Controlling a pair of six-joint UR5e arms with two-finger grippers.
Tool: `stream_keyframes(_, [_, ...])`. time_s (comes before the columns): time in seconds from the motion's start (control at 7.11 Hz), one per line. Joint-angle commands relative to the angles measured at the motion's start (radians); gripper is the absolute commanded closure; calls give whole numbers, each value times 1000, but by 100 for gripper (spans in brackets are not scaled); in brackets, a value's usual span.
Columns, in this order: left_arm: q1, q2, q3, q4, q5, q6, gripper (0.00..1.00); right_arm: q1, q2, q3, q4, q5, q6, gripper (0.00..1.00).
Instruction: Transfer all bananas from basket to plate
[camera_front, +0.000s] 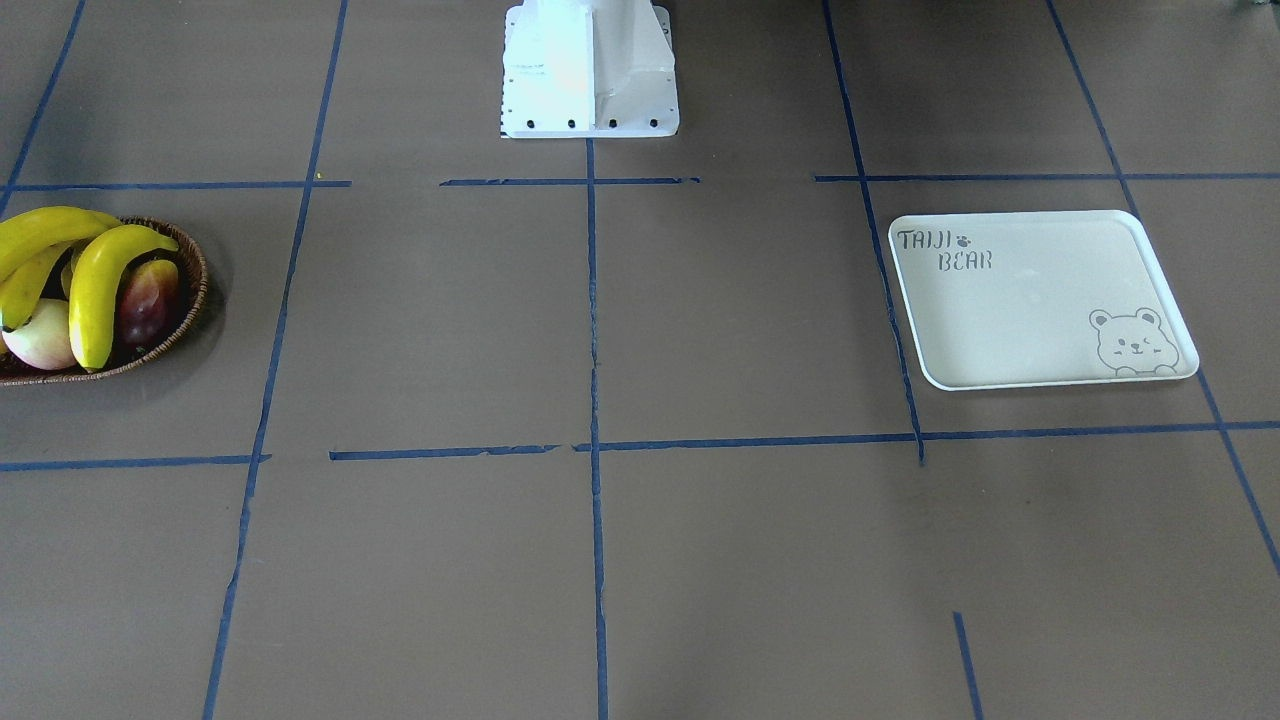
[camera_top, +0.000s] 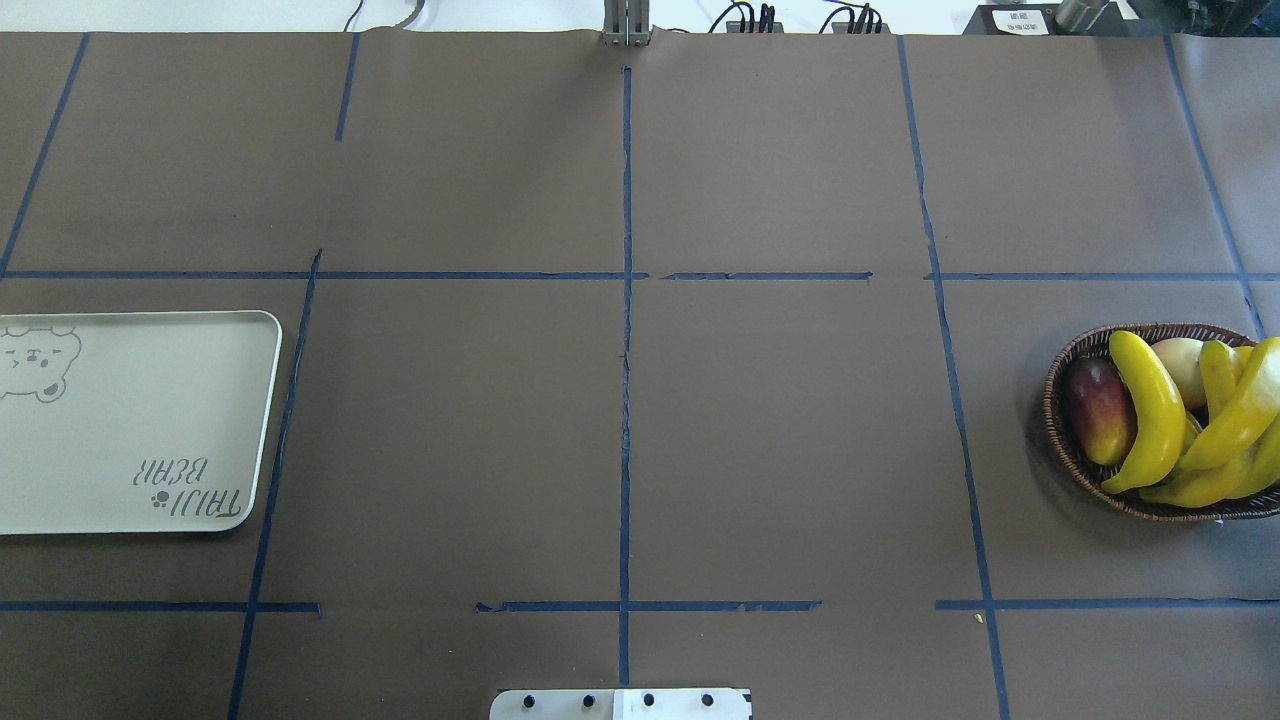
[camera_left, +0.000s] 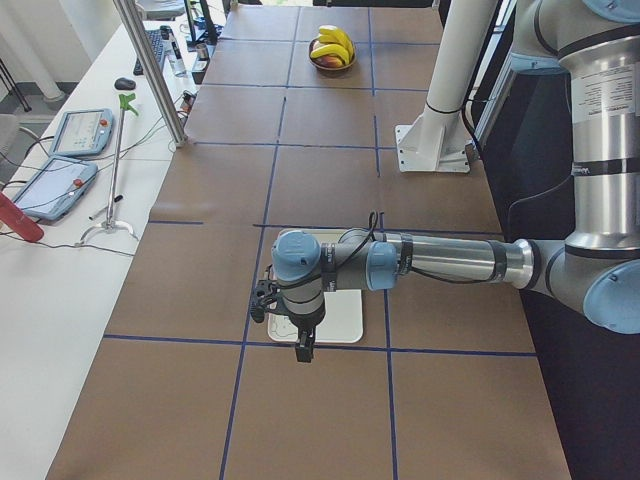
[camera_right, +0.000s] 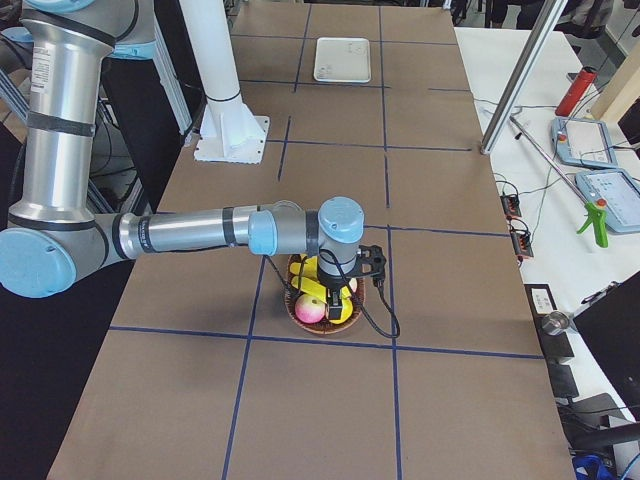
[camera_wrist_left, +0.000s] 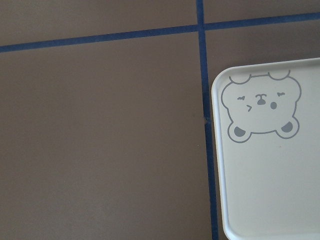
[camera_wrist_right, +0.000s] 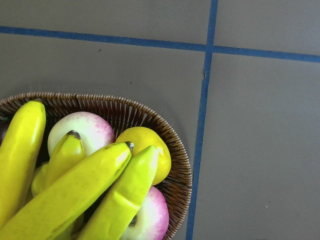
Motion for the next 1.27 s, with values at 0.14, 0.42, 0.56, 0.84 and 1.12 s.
stream_keyframes(0.14, [2,0,6,-2,-2,-2,0,0,5,44,1,0,48,0])
stream_keyframes(0.42, [2,0,13,-3,-2,0,0,-61,28,145,1,-8,360,0])
stream_keyframes(0.56, [2,0,15,-2,-2,0,0,-131,28,207,1,-76,554,0])
stream_keyframes(0.84, [2,0,15,-2,-2,0,0,-326,27,283,3,-257,962,0])
stream_keyframes(1.12, [2,0,12,-3,-2,0,0,-481,-28,286,77,-404,1259,0])
